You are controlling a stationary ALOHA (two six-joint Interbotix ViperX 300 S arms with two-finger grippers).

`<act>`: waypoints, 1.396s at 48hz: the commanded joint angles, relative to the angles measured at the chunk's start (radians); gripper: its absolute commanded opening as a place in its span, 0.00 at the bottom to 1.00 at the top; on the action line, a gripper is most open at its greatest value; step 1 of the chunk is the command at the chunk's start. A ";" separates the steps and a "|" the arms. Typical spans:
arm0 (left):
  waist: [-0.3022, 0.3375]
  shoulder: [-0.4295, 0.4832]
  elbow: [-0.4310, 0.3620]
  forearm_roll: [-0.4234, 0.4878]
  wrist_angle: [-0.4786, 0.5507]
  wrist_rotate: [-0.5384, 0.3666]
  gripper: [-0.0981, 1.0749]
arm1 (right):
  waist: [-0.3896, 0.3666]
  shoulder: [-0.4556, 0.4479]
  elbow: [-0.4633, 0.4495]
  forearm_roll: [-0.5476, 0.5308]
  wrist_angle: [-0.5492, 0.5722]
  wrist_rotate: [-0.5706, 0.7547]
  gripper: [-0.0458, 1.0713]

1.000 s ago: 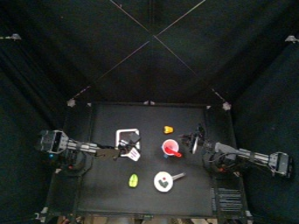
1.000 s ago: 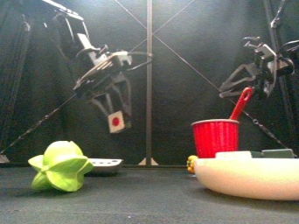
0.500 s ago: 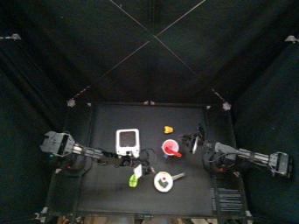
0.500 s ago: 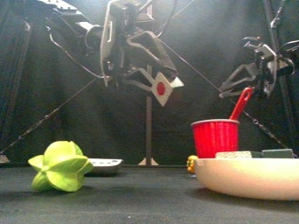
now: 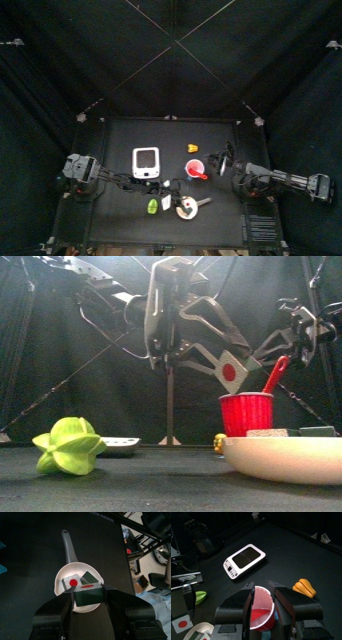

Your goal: Place sushi piece in pan

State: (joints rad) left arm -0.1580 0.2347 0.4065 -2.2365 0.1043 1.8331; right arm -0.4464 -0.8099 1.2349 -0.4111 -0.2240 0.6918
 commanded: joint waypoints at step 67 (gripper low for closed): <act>0.009 0.006 -0.040 0.006 -0.046 -0.002 0.90 | -0.003 0.003 -0.009 -0.002 -0.005 0.000 0.67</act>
State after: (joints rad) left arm -0.1503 0.2623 0.3896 -2.2350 0.0552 1.8300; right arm -0.4464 -0.8099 1.2349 -0.4126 -0.2255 0.6918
